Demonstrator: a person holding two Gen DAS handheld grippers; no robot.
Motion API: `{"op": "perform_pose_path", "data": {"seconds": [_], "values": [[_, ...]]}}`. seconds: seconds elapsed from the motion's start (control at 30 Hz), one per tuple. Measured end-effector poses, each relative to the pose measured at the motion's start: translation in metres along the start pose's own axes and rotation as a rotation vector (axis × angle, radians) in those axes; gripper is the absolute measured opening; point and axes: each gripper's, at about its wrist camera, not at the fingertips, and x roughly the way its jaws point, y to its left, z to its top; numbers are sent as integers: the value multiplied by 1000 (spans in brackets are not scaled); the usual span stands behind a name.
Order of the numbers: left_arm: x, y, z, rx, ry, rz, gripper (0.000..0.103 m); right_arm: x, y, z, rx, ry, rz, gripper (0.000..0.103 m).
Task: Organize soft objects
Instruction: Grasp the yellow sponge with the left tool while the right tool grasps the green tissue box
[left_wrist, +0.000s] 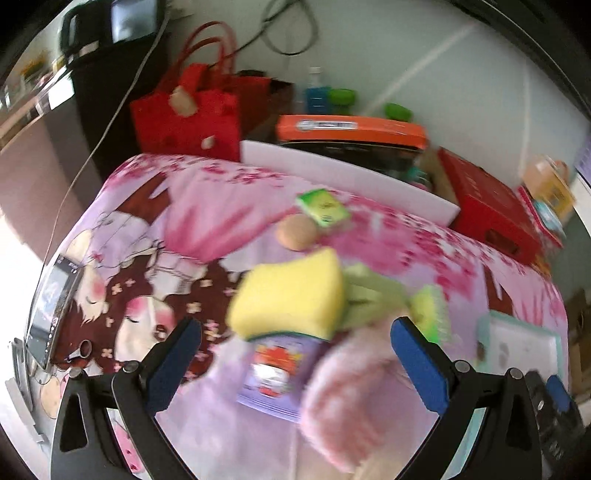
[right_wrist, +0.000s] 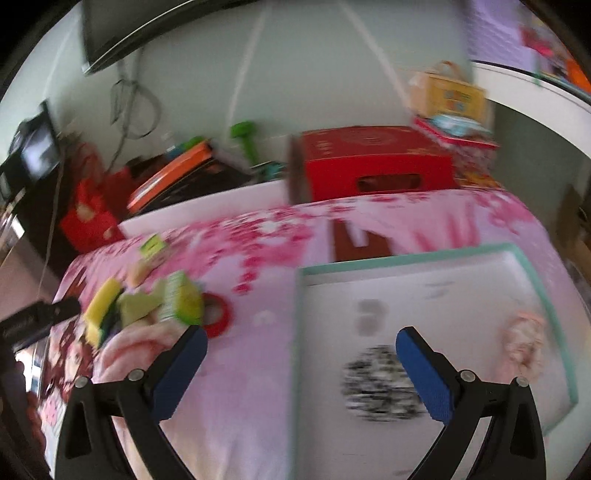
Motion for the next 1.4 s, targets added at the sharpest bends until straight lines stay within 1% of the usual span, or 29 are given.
{"op": "perform_pose_path", "data": {"seconds": [0.07, 0.17, 0.3, 0.4, 0.53, 0.6, 0.7, 0.77, 0.83, 0.9, 0.93, 1.03, 1.1, 1.13, 1.17, 1.2, 1.23, 1.27, 1.3, 1.37, 1.4], "values": [[8, 16, 3, -45, 15, -11, 102, 8, 20, -2, -46, 15, 19, 103], [20, 30, 4, -98, 53, -34, 102, 17, 44, -3, -100, 27, 40, 103], [36, 36, 5, -134, 86, -110, 102, 34, 62, -4, -133, 52, 54, 103], [44, 36, 6, -148, 93, -157, 102, 44, 70, -6, -135, 76, 68, 103], [51, 36, 4, -147, 111, -167, 102, 59, 81, -8, -162, 93, 80, 103], [53, 35, 3, -147, 114, -178, 102, 63, 84, -8, -168, 97, 71, 103], [55, 31, 2, -135, 114, -196, 102, 68, 88, -7, -167, 95, 83, 102], [56, 28, 1, -119, 111, -192, 102, 69, 90, -6, -171, 91, 80, 95], [57, 26, 1, -109, 130, -183, 102, 70, 91, -6, -175, 89, 78, 88], [55, 23, 1, -106, 135, -183, 102, 71, 92, -6, -178, 86, 78, 86], [53, 22, 2, -105, 133, -168, 102, 71, 93, -5, -181, 82, 81, 84], [50, 18, 3, -92, 128, -142, 102, 70, 98, -3, -194, 69, 99, 73], [49, 17, 4, -90, 125, -139, 102, 71, 101, -4, -202, 68, 107, 69], [49, 16, 4, -93, 124, -141, 102, 72, 102, -4, -207, 69, 112, 64], [49, 16, 4, -97, 121, -149, 101, 72, 103, -4, -210, 71, 114, 57], [48, 15, 4, -98, 117, -158, 98, 73, 104, -5, -214, 73, 116, 53], [48, 14, 4, -100, 116, -165, 93, 74, 105, -6, -216, 77, 117, 43], [49, 14, 4, -106, 119, -168, 90, 74, 105, -6, -215, 81, 119, 36], [49, 14, 3, -114, 125, -172, 85, 74, 104, -7, -215, 82, 119, 33], [53, 14, 2, -139, 143, -199, 76, 73, 104, -7, -214, 81, 120, 24], [53, 15, 1, -147, 147, -207, 68, 73, 104, -7, -213, 82, 121, 24]]}}
